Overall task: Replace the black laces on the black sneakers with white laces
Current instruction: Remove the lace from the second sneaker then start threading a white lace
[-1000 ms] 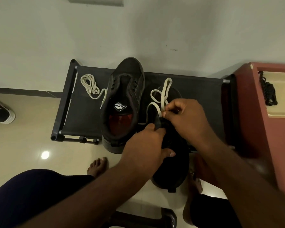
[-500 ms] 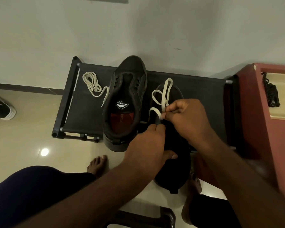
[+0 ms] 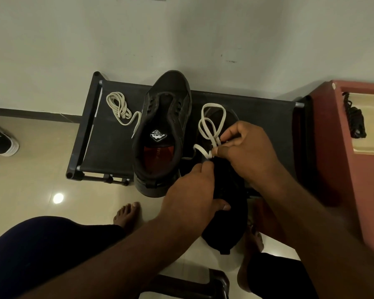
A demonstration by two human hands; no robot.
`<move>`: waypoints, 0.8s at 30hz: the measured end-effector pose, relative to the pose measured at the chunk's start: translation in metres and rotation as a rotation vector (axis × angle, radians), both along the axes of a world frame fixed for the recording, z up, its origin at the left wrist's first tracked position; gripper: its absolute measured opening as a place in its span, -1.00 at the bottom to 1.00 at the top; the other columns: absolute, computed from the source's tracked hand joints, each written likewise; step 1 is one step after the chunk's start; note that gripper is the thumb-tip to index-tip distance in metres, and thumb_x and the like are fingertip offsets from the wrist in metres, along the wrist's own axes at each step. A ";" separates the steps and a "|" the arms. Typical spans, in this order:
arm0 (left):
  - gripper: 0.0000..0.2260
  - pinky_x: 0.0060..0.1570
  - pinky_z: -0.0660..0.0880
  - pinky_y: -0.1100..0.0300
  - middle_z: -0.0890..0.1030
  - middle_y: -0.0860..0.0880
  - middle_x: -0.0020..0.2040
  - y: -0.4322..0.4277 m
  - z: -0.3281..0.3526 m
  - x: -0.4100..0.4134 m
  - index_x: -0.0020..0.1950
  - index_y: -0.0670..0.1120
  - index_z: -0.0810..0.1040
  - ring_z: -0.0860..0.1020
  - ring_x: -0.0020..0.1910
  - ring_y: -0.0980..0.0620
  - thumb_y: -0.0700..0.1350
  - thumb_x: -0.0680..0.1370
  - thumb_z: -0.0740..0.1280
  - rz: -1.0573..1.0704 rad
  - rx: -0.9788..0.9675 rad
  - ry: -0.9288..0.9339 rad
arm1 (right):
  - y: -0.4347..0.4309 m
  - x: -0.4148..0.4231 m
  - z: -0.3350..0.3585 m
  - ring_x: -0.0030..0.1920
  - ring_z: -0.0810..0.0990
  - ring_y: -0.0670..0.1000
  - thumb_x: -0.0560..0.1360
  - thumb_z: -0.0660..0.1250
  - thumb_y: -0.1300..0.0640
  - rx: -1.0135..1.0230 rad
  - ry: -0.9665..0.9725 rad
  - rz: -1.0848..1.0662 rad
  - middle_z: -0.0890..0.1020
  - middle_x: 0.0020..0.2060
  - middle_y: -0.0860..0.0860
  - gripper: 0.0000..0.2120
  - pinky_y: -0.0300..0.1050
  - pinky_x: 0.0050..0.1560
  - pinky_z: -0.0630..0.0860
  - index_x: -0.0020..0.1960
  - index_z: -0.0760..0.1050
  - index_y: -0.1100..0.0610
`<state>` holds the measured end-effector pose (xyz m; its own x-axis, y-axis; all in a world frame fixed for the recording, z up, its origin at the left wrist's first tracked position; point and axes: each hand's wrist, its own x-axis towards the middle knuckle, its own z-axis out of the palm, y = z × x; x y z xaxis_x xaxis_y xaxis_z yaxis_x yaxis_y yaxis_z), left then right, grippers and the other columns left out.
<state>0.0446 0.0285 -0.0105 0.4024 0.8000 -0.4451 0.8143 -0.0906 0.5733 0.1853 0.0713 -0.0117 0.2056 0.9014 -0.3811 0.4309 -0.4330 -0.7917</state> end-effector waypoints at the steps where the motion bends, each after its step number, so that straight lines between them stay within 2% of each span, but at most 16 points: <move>1: -0.25 0.27 0.46 0.07 0.39 0.03 0.40 0.000 0.000 0.000 0.51 0.01 0.16 0.46 0.32 0.00 0.10 0.45 0.48 0.006 0.001 -0.008 | 0.000 -0.001 -0.001 -0.27 0.70 -0.09 0.38 0.56 0.28 0.012 0.011 -0.037 0.70 -0.30 0.02 -0.75 -0.21 -0.22 0.60 -0.12 0.51 0.06; 5: -0.10 0.30 0.44 0.07 0.38 0.01 0.42 0.002 -0.001 -0.001 0.59 0.03 -0.04 0.45 0.33 0.00 0.11 0.46 0.47 -0.002 0.004 -0.014 | -0.001 -0.004 -0.005 -0.28 0.70 -0.02 0.38 0.56 0.26 0.031 0.006 -0.096 0.69 -0.32 0.04 -0.78 -0.09 -0.17 0.65 -0.13 0.53 0.09; 9: 0.03 0.29 0.45 0.03 0.33 0.01 0.46 0.003 -0.004 -0.002 0.60 0.05 -0.25 0.45 0.33 -0.01 0.13 0.45 0.48 0.015 -0.019 -0.002 | -0.001 -0.004 -0.004 -0.30 0.69 -0.03 0.40 0.55 0.25 0.020 0.001 -0.082 0.68 -0.33 0.04 -0.79 -0.18 -0.26 0.58 -0.13 0.52 0.09; 11: 0.02 0.29 0.45 0.03 0.34 0.01 0.45 0.003 -0.005 -0.003 0.60 0.04 -0.21 0.45 0.32 -0.02 0.13 0.44 0.48 0.023 -0.028 -0.004 | 0.000 -0.004 -0.004 -0.30 0.69 0.00 0.39 0.55 0.25 0.016 0.005 -0.090 0.68 -0.33 0.05 -0.79 -0.22 -0.29 0.54 -0.14 0.52 0.09; 15: -0.12 0.26 0.46 0.10 0.38 -0.01 0.35 0.000 -0.005 -0.003 0.61 -0.01 0.00 0.45 0.28 -0.01 0.17 0.47 0.44 -0.019 0.028 0.025 | -0.001 -0.005 -0.007 -0.31 0.67 0.03 0.38 0.56 0.25 0.022 0.004 -0.100 0.67 -0.36 0.06 -0.79 -0.21 -0.31 0.51 -0.17 0.52 0.08; 19: -0.20 0.20 0.46 0.18 0.31 0.00 0.34 -0.003 -0.004 -0.002 0.61 -0.01 0.01 0.45 0.25 0.00 0.20 0.53 0.35 -0.067 0.081 0.067 | -0.001 -0.005 -0.008 -0.33 0.67 -0.01 0.39 0.55 0.24 0.045 -0.018 -0.076 0.67 -0.37 0.04 -0.78 -0.19 -0.26 0.55 -0.16 0.52 0.07; 24: -0.23 0.19 0.45 0.19 0.28 -0.03 0.36 -0.003 -0.004 0.000 0.61 -0.01 0.00 0.43 0.25 0.00 0.20 0.55 0.31 -0.106 0.099 0.116 | -0.001 -0.004 -0.010 -0.31 0.66 0.00 0.40 0.54 0.25 0.053 -0.057 -0.018 0.66 -0.36 0.04 -0.74 -0.09 -0.19 0.60 -0.18 0.47 0.03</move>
